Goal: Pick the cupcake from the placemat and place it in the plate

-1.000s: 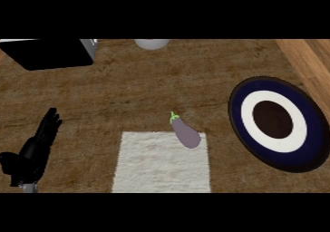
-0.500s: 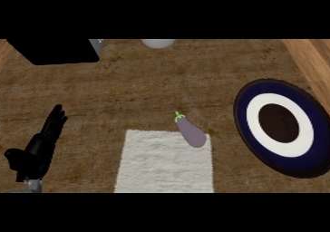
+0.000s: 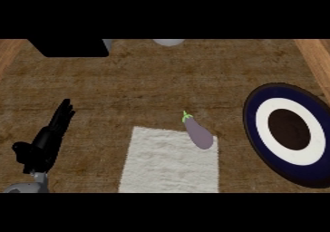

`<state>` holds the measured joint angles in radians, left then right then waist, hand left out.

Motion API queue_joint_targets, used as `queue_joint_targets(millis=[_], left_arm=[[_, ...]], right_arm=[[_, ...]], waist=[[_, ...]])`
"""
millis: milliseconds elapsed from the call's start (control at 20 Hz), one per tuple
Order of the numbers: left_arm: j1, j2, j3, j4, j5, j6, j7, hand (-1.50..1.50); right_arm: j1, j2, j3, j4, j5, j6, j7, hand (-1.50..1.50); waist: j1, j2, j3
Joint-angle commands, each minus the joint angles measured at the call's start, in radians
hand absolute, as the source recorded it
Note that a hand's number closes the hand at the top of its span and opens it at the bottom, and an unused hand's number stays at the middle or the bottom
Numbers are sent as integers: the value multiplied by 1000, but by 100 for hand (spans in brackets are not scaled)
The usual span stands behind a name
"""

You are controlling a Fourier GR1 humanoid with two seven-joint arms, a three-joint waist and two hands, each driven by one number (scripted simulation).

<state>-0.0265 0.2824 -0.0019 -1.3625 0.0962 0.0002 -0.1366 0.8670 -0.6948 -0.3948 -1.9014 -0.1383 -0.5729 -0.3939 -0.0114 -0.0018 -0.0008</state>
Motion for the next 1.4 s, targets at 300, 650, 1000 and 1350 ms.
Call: queue_joint_targets(millis=[300,650,1000,1350], left_arm=[[-72,-5,20,51,2,-36,28,0],[-54,-10,37,71,-14,-52,-11,0],[-64,-43,33,47,-40,-11,10,0],[41,-52,27,-101,-46,-19,60,0]], right_arm=[[-360,-58,180,-1,188,23,307,150],[-634,17,361,143,410,25,468,150],[-807,156,311,286,333,11,538,-150],[-930,227,281,402,325,63,571,-150]], waist=[[24,6,0],[26,5,0],[18,3,1],[17,1,1]])
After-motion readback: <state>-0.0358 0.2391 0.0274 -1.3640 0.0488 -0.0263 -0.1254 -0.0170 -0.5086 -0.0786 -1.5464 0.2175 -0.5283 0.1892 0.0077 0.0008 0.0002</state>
